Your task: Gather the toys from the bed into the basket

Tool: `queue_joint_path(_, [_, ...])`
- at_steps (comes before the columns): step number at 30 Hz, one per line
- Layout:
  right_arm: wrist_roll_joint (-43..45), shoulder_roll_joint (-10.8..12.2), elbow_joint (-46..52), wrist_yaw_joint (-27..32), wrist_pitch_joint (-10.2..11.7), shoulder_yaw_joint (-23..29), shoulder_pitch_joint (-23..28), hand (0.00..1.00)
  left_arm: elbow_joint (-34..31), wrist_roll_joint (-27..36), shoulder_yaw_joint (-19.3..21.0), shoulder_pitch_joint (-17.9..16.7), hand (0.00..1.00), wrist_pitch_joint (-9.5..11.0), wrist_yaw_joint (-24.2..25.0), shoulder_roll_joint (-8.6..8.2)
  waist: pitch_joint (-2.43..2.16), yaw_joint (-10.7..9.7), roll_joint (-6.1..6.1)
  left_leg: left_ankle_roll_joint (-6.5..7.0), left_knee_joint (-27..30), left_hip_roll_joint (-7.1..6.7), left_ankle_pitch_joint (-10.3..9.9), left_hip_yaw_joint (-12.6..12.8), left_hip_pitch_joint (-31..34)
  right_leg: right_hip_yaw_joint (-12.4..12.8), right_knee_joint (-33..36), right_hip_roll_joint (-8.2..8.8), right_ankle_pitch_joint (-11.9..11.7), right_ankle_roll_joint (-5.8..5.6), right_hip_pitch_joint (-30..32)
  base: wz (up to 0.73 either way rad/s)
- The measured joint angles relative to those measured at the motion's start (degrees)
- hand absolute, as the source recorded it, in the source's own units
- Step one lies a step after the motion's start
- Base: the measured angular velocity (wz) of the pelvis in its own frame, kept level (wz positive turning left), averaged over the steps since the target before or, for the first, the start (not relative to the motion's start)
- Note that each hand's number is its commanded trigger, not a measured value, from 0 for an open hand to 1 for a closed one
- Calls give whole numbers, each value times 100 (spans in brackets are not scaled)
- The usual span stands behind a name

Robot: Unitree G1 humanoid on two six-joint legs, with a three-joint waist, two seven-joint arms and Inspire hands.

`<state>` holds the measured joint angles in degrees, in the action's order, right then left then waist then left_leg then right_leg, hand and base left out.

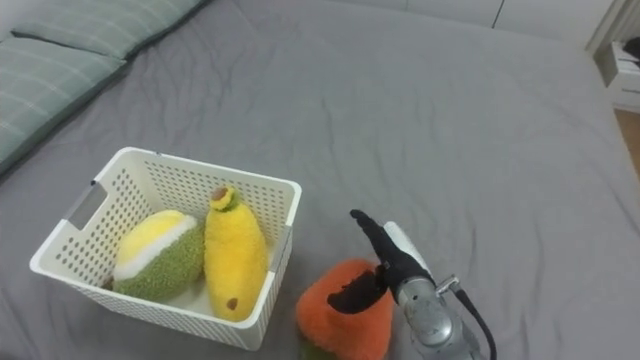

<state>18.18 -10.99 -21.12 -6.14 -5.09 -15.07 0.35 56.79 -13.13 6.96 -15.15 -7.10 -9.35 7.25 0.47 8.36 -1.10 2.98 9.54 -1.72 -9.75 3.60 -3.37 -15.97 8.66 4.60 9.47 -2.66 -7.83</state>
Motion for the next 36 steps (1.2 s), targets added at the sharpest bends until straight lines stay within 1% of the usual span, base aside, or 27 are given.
queue_joint_path(6, [32,0,-8,-149,-2,0,-1,0,-1,-1,-45,-22,0,-9,147,1,3,15,-54,2,15,-3,-4,-7,11,-8,-3,1,0,-1,-1,0])
queue_joint_path(7, [53,1,-14,-184,-2,0,-1,11,0,-2,-45,-14,0,-9,160,1,12,20,-49,2,17,-3,-4,-11,16,-13,-4,1,0,-1,0,0])
queue_joint_path(8, [136,1,-26,-235,-2,-2,-1,25,0,-2,-45,-3,0,-9,169,1,14,28,-55,2,19,-3,-4,-16,23,-17,-5,1,0,-1,5,0])
queue_joint_path(9, [187,2,-50,-253,-1,-4,-1,46,1,-3,-46,-2,0,-9,172,1,16,28,-54,2,20,-4,-4,-22,26,-26,-5,1,0,-1,5,5])
queue_joint_path(10, [290,3,-114,-283,-3,-7,0,55,4,-7,-50,-14,0,-9,179,1,17,28,-61,2,26,-8,-4,-37,35,-45,-5,4,1,-1,4,6])
queue_joint_path(11, [458,3,-160,-287,-19,-43,0,58,3,-16,-76,-1,0,-9,195,5,17,21,-70,2,36,-9,-4,-46,51,-49,-5,4,1,-1,9,6])
queue_joint_path(13, [635,22,-245,-313,-36,-81,-1,68,6,-18,-160,-4,0,-10,220,8,12,11,-77,2,53,-11,-4,-59,73,-59,-5,4,0,-1,14,4])
queue_joint_path(15, [815,21,-316,-332,-97,-159,11,81,8,-23,-167,-8,0,-20,223,-1,12,12,-78,2,65,-10,-8,-64,79,-65,-5,4,0,-1,11,2])
queue_joint_path(16, [933,26,-314,-340,-114,-170,14,89,10,-37,-168,-13,0,-53,223,-2,13,18,-75,3,75,-10,-11,-68,84,-67,-5,3,1,-1,10,0])
queue_joint_path(18, [1062,25,-309,-338,-126,-162,9,100,10,-61,-168,-12,0,-116,223,1,12,18,-70,4,87,-10,-15,-69,84,-64,-5,3,1,-1,6,0])
queue_joint_path(21, [1210,23,-310,-355,-140,-160,-17,100,10,-138,-169,-14,0,-165,223,0,-5,22,-93,3,100,-10,-20,-69,80,-63,-12,1,2,-2,-8,0])
queue_joint_path(23, [1306,25,-309,-417,-209,-162,-25,100,9,-163,-169,-15,0,-210,224,0,-11,34,-104,4,107,-11,-21,-70,80,-63,-13,0,2,-2,-13,0])
queue_joint_path(26, [1444,24,-308,-506,-295,-163,-28,100,0,-277,-167,1,0,-261,260,2,-12,115,-102,5,110,-11,-22,-69,76,-55,-16,0,3,-3,-14,0])
queue_joint_path(30, [1470,40,-298,-581,-372,-165,-30,100,0,-277,-165,0,0,-290,305,2,-13,164,-104,5,112,-13,-24,-71,79,-55,-46,-2,5,-5,-27,0])
queue_joint_path(36, [1522,107,-297,-664,-382,-163,-50,100,0,-277,-163,1,0,-295,383,3,-12,170,-104,3,98,-13,-33,-76,82,-52,-87,-12,1,-9,-41,0])
